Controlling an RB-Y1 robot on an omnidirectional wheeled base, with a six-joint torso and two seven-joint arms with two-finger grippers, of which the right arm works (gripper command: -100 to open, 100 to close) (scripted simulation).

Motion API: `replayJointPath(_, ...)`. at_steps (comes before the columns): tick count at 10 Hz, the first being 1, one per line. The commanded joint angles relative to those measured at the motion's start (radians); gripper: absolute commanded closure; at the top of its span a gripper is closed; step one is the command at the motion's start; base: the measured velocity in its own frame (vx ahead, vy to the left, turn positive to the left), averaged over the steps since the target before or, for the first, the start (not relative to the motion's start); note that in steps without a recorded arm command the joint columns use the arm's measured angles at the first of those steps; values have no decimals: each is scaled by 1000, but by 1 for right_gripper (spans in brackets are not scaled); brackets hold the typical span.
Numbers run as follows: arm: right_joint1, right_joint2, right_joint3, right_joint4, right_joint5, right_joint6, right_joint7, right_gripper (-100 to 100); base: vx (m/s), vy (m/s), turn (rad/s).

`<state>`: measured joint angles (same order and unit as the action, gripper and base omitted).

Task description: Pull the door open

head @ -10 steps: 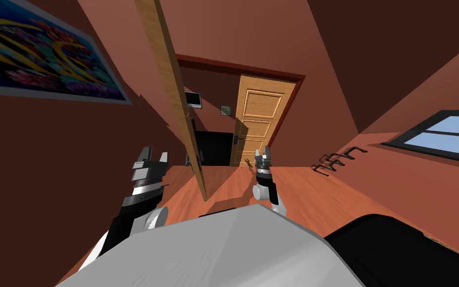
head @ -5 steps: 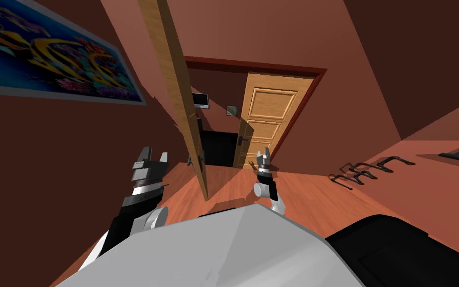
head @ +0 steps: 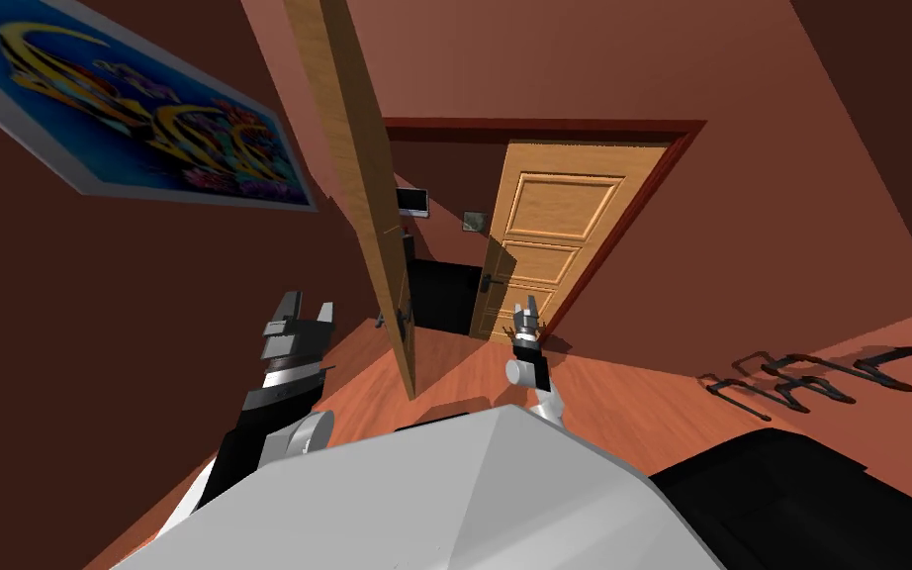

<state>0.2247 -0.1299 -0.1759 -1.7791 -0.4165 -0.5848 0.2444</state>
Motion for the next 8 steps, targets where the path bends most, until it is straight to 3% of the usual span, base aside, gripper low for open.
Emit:
replayJointPath(1,-12,-14,-26,35,-33,6,24,-100,55,-104,225)
replayJointPath(8,-100,-47,-119,225,-158,11,141,-100,35,-101,209)
